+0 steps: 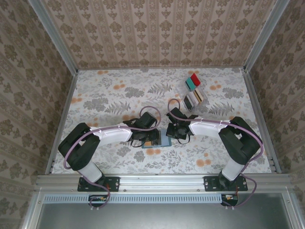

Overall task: Put the credit cards into the card holder
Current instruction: Insert the credit card into the card slot.

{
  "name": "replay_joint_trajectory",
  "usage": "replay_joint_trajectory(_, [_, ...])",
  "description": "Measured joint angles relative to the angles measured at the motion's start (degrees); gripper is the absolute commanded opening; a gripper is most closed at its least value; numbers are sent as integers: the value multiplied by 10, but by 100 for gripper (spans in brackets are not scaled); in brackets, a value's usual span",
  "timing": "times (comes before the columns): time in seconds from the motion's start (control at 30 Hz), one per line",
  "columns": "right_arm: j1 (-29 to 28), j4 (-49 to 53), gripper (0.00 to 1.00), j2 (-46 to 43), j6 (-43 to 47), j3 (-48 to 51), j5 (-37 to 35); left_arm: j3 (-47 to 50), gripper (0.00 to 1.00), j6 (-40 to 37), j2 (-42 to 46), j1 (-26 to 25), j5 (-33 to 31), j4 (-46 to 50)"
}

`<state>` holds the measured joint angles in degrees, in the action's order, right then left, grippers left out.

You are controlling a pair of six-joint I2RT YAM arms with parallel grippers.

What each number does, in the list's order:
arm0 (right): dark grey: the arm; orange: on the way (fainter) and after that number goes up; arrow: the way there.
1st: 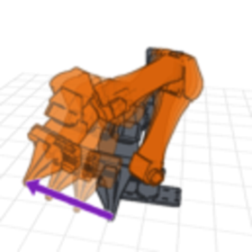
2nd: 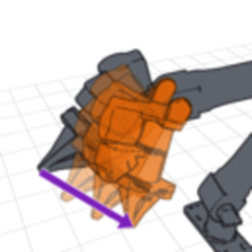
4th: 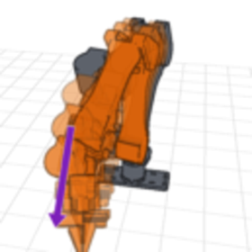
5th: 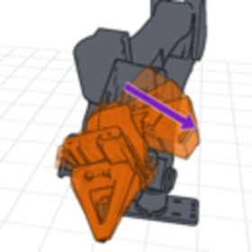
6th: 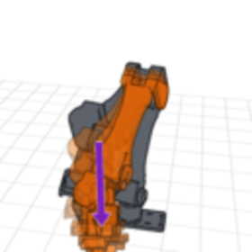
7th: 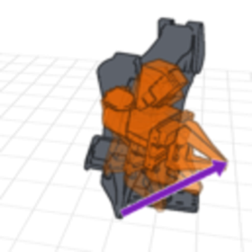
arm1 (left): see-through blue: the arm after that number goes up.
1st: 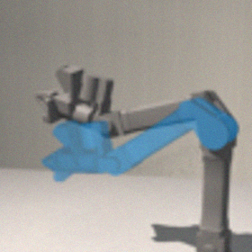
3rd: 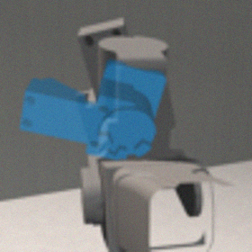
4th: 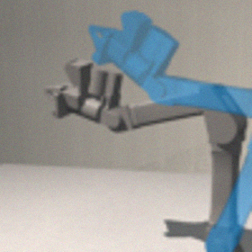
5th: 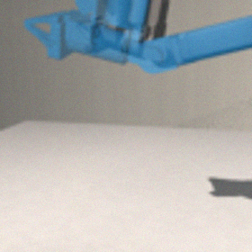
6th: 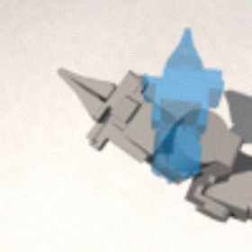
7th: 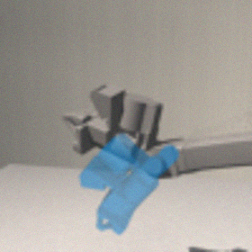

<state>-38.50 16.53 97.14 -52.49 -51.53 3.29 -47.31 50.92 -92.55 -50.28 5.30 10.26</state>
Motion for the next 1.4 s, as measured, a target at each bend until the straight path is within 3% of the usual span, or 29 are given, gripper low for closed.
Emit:
replay_joint_trajectory(0.4, [0, -2, 1, 0, -2, 2, 0, 0, 35, 0, -14, 1, 30, -31])
replay_joint_trajectory(0.8, [0, -3, 1, 0, -2, 2, 0, -2, 40, 4, -3, 0, 11, -9])
replay_joint_trajectory(1.07, [0, -3, 1, 0, -2, 2, 0, -4, 22, 4, -3, 0, 0, 6])
replay_joint_trajectory(1.4, [0, -3, 1, 0, -2, 2, 0, -12, 20, 2, -16, -1, 24, -1])
